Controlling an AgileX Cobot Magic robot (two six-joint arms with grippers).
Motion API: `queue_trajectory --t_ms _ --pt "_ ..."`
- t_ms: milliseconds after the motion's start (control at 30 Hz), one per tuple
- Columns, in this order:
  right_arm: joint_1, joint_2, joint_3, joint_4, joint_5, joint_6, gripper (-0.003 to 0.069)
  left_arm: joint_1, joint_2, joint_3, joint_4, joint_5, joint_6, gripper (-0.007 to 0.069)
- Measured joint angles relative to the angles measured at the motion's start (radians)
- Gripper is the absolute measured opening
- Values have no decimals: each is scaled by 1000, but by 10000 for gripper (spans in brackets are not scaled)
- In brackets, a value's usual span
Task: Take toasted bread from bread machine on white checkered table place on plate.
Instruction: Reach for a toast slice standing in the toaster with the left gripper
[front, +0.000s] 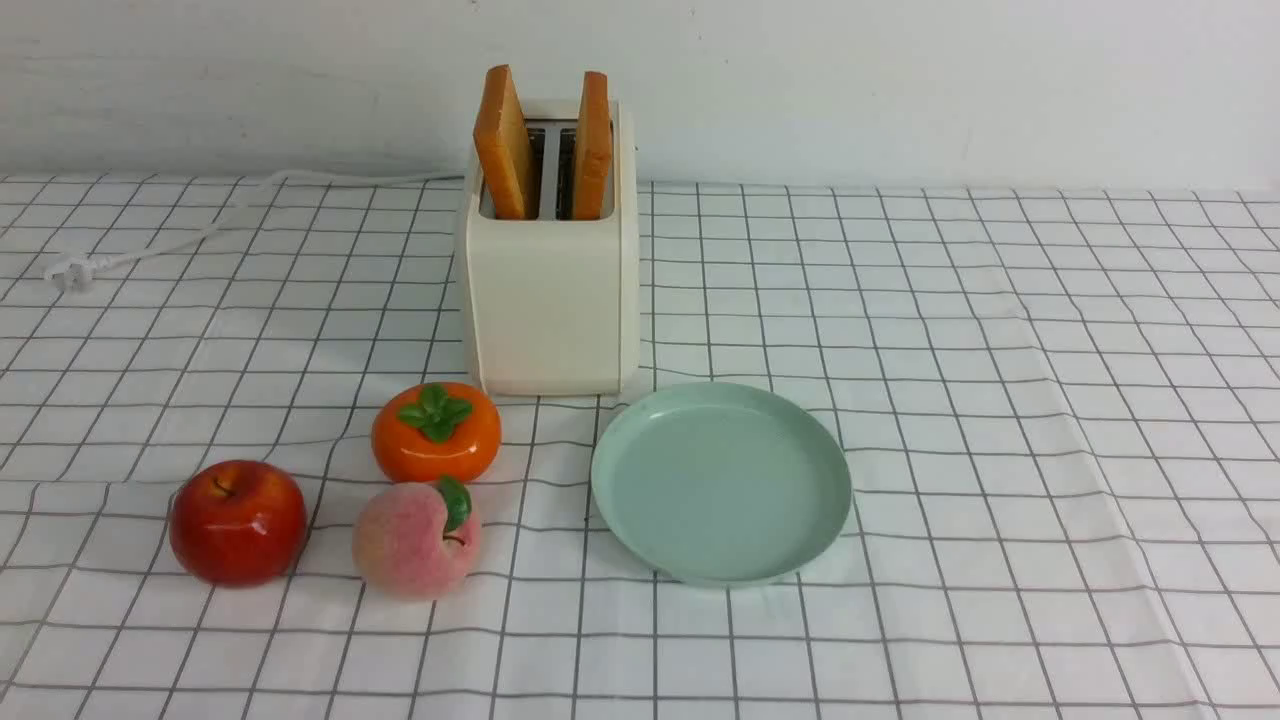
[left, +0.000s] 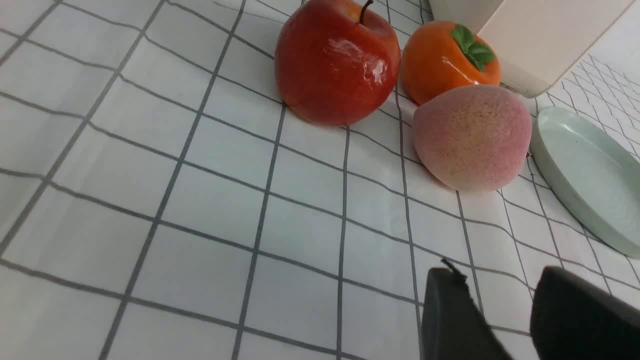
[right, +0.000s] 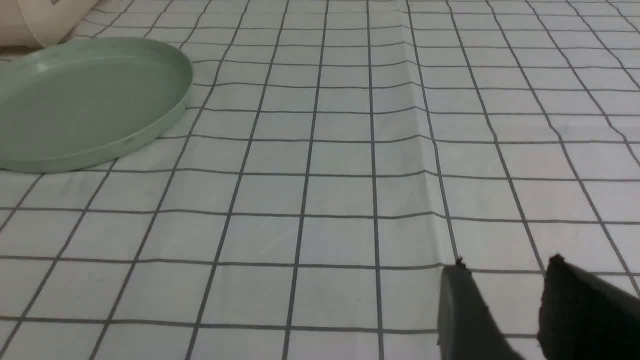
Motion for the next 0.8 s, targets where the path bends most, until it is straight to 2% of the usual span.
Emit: queue_trajectory --t_ms 633,800 --pt "1 0 0 0 0 0 239 -28 0 0 3 -2 0 237" --pt "1 0 0 0 0 0 239 -28 0 0 20 -72 0 237"
